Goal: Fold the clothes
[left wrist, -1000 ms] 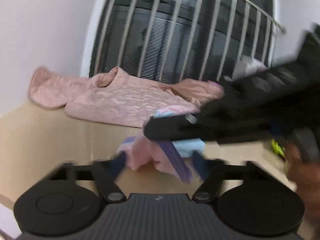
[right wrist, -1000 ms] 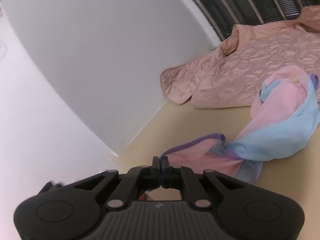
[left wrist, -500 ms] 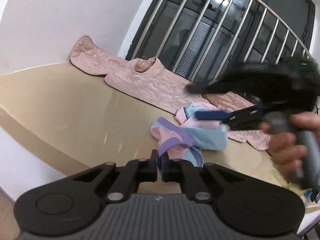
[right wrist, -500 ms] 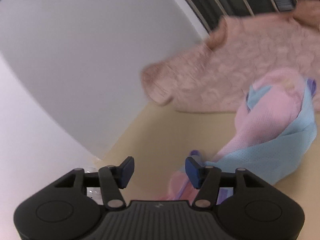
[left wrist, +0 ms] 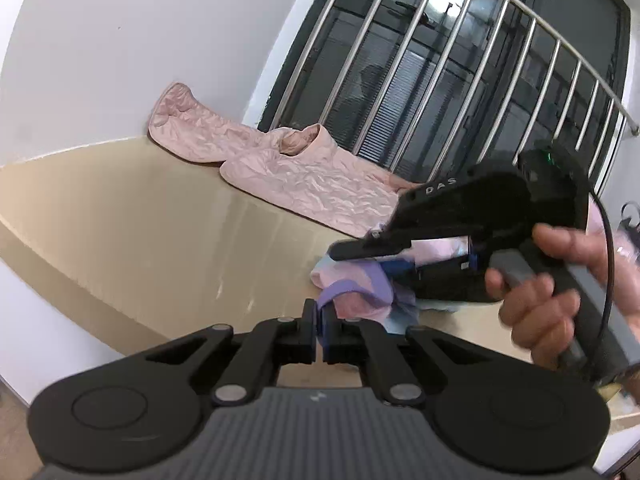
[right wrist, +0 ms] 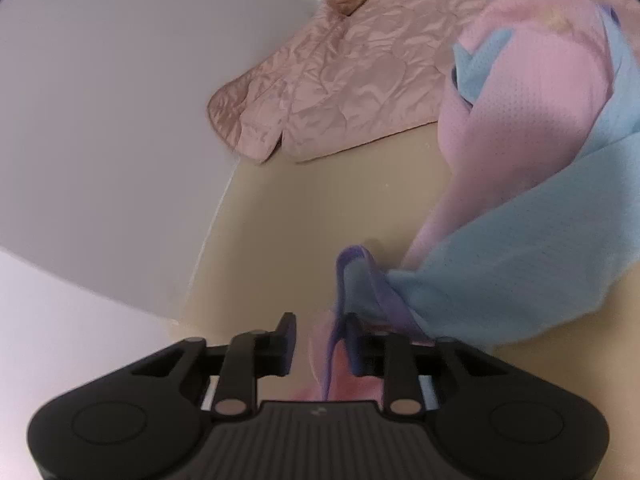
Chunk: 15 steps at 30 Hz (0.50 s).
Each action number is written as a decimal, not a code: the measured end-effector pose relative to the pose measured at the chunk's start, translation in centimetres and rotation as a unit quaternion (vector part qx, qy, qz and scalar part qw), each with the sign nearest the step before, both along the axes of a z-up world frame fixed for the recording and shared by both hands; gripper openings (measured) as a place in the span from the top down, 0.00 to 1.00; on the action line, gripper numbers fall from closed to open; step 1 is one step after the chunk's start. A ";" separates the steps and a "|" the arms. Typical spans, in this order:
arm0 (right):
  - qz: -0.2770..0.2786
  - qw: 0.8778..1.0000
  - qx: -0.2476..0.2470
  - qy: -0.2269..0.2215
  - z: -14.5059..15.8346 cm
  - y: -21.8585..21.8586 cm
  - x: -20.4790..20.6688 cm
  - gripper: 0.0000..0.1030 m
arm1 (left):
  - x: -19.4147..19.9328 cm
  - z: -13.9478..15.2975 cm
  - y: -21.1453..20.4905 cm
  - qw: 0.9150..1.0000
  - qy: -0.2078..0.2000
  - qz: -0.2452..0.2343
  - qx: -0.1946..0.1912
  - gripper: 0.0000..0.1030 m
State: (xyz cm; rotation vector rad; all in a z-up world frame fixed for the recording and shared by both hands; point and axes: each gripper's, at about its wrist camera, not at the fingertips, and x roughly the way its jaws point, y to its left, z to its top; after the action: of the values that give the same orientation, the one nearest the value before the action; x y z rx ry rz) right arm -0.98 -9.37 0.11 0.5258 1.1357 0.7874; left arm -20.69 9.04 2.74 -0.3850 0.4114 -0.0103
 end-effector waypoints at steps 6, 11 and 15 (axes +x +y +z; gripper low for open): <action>-0.058 0.991 0.082 -0.088 5.6 -1.7 -1.7 0.98 | 2.4 5.6 0.7 0.996 -0.070 0.007 0.050 0.99; -0.116 0.958 0.157 -0.212 15.4 -6.9 -4.3 0.98 | 5.2 15.2 0.2 0.978 -0.176 0.009 0.110 0.99; -0.141 0.921 0.179 -0.316 23.8 -9.9 -7.4 0.98 | 5.7 23.5 -1.9 0.949 -0.273 -0.008 0.158 0.99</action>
State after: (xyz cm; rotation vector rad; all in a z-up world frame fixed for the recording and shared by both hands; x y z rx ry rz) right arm -8.36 -19.30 23.93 0.6591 0.3057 0.8305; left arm -14.96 7.09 26.19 -0.0518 -0.1354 -0.0655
